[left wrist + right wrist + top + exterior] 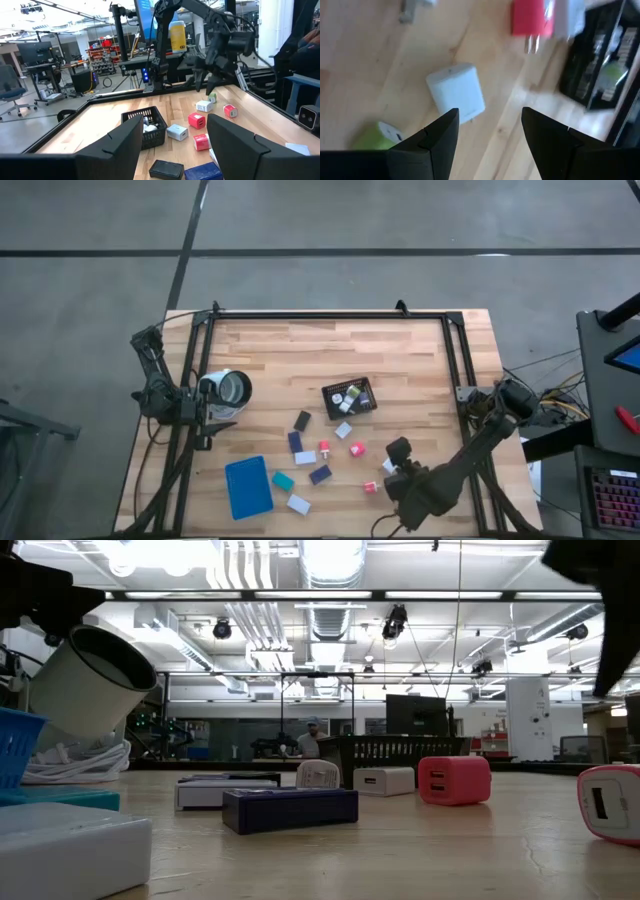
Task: Pick & Place Office items
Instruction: Put the bottom white charger adapter into the black bin
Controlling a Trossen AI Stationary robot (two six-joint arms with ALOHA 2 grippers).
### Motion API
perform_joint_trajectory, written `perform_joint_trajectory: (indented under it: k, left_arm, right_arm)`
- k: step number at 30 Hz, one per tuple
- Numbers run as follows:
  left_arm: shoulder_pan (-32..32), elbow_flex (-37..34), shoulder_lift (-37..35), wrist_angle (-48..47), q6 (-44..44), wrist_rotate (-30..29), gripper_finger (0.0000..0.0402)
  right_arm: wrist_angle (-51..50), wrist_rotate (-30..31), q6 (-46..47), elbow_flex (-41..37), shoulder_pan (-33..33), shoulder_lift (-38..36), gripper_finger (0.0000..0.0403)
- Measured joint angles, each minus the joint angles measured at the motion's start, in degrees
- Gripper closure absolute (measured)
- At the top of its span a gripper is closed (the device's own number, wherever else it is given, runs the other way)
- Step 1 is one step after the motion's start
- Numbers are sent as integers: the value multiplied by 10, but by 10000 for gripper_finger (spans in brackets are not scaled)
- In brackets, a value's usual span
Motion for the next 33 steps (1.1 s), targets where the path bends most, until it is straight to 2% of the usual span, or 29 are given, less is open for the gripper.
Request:
perform_joint_trajectory:
  k: [3, 8, 14, 16, 21, 33]
  left_arm:
    - [0, 0, 0, 0, 0, 0, 177]
    - [0, 0, 0, -1, 0, 0, 177]
    - [0, 0, 0, -2, 0, 0, 177]
    - [0, 0, 0, -2, 0, 0, 177]
    - [0, 0, 0, -2, 0, 0, 177]
    - [0, 0, 0, -2, 0, 0, 177]
  right_arm:
    - [25, -20, -41, 0, -5, -37, 188]
    - [105, -155, -75, -52, -60, -120, 188]
    - [183, -225, -173, -136, -128, -220, 188]
    - [194, -244, -177, -159, -147, -252, 188]
    - [226, -249, -102, -209, -170, -307, 188]
    - [347, -272, -145, -305, -158, -318, 188]
